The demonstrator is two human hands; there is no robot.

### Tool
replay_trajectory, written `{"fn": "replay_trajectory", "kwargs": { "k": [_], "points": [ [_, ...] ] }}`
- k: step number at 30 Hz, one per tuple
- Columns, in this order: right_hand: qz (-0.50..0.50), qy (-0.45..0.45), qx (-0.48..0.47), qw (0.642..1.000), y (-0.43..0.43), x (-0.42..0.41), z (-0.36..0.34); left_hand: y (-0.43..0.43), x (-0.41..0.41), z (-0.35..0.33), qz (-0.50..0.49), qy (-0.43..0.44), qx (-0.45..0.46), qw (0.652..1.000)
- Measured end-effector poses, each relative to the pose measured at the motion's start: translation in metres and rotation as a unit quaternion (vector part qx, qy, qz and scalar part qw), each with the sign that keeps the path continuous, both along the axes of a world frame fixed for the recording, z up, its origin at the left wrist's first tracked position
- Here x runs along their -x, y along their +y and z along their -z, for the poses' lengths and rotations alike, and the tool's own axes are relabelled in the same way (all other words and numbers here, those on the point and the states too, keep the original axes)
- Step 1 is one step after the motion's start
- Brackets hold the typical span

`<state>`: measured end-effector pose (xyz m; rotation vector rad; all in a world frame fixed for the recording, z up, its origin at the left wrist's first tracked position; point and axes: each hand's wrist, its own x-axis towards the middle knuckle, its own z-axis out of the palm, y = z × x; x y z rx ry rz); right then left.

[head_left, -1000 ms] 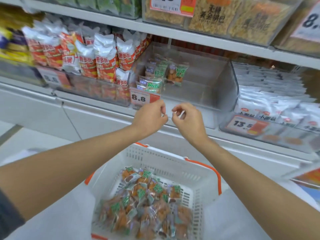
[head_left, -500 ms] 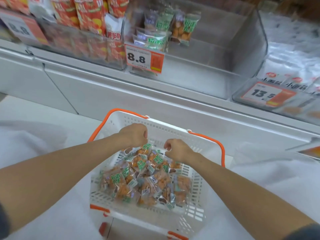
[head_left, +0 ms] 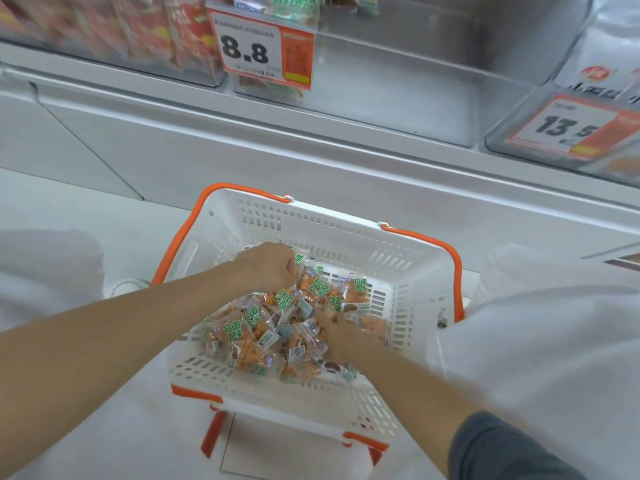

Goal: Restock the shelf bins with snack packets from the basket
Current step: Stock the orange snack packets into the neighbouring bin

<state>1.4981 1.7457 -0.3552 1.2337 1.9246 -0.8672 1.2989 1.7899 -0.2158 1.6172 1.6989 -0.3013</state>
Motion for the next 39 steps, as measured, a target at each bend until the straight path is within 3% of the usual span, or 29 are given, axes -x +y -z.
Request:
{"fn": "replay_trajectory", "kwargs": {
  "k": [12, 16, 23, 27, 30, 34, 36, 39],
  "points": [
    [-0.077, 0.021, -0.134, 0.988, 0.009, 0.009, -0.020, 0.003, -0.001, -0.013, -0.044, -0.041, -0.022, 0.998],
    [-0.073, 0.030, -0.080, 0.994, 0.002, -0.009, -0.010, 0.004, -0.004, -0.021, -0.050, -0.049, -0.037, 0.997],
    [-0.256, -0.063, -0.105, 0.959, -0.011, -0.010, -0.003, -0.003, -0.003, -0.024, -0.046, -0.062, -0.033, 0.996],
    [-0.170, -0.038, -0.083, 0.981, 0.006, -0.004, -0.021, -0.003, 0.001, -0.023, -0.046, -0.061, -0.021, 0.997],
    [-0.007, 0.032, -0.003, 0.999, 0.028, -0.001, -0.054, 0.000, 0.003, -0.024, -0.036, -0.055, -0.021, 0.998],
    [0.046, 0.088, -0.009, 0.995, 0.078, 0.004, -0.111, 0.008, 0.002, -0.037, -0.020, -0.061, -0.022, 0.998],
    [0.074, 0.109, 0.013, 0.991, 0.102, 0.003, -0.151, 0.013, -0.001, -0.050, 0.005, -0.097, -0.003, 0.995],
    [0.193, 0.161, 0.091, 0.963, 0.128, -0.005, -0.208, 0.013, -0.005, -0.069, 0.036, -0.182, -0.023, 0.982]
  ]
}}
